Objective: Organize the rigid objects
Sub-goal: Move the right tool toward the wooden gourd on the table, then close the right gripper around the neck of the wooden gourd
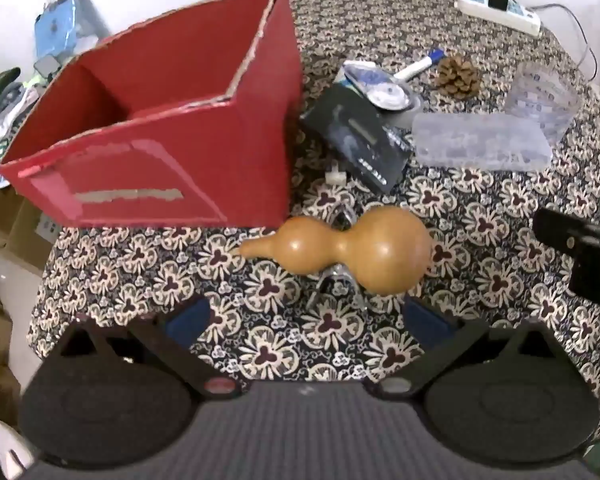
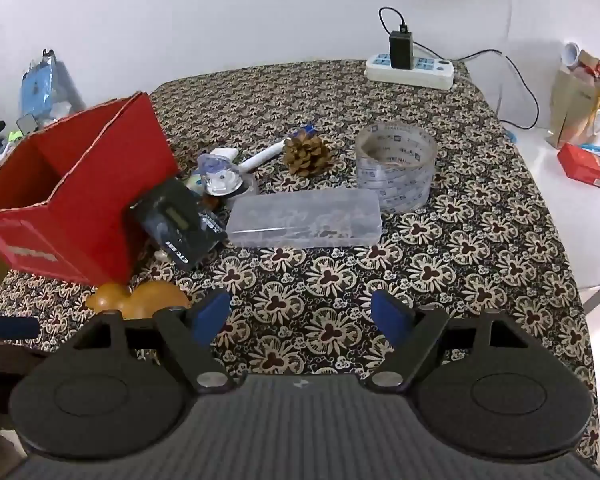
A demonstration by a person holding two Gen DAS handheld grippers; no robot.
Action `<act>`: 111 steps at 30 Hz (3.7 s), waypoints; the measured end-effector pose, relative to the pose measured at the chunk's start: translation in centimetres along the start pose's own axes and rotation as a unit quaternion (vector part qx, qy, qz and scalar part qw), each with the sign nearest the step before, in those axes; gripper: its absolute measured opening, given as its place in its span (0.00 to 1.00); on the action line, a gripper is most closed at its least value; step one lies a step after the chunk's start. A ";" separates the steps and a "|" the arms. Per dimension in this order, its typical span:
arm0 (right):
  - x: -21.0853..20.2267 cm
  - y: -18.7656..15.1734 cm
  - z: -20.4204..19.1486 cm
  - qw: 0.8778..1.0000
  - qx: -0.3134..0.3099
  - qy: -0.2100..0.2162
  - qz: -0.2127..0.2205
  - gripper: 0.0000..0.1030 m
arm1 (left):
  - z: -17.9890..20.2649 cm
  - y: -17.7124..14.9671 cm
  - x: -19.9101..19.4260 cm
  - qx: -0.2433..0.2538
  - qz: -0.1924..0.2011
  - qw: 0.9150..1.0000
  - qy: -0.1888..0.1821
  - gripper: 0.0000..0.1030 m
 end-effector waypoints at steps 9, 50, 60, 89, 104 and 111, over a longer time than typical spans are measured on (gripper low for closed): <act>0.5 -0.1 0.7 1.000 0.010 -0.013 -0.001 0.63 | 0.4 1.4 0.1 0.005 0.013 1.000 -0.020 0.99; 2.6 -0.4 -0.6 0.998 0.039 0.007 -0.049 0.63 | 0.2 0.9 1.6 0.024 0.007 0.999 -0.041 0.99; 3.9 -0.3 0.1 0.990 0.095 0.051 -0.086 0.63 | -2.9 1.0 1.0 0.044 0.051 0.991 -0.115 0.99; 8.3 1.9 -6.8 0.875 0.333 0.216 -0.278 0.63 | -4.8 1.5 2.4 0.139 0.045 0.952 -0.268 0.68; 8.9 -0.3 -3.9 0.888 0.325 0.188 -0.268 0.55 | -0.8 -0.9 2.1 0.165 0.010 0.935 -0.315 0.53; 8.9 -0.3 -4.4 0.910 0.270 0.188 -0.251 0.24 | 0.4 -1.6 2.6 0.171 -0.021 0.933 -0.316 0.28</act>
Point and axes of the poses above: each gripper's, at about its wrist camera, not at the fingertips, and x roughly the way its jaws point, z to its right, y to its top, the point moved 4 cm from there along x, roughly the way its jaws point, and after that the axes turned 6 degrees about -y, right-handed, at the moved point
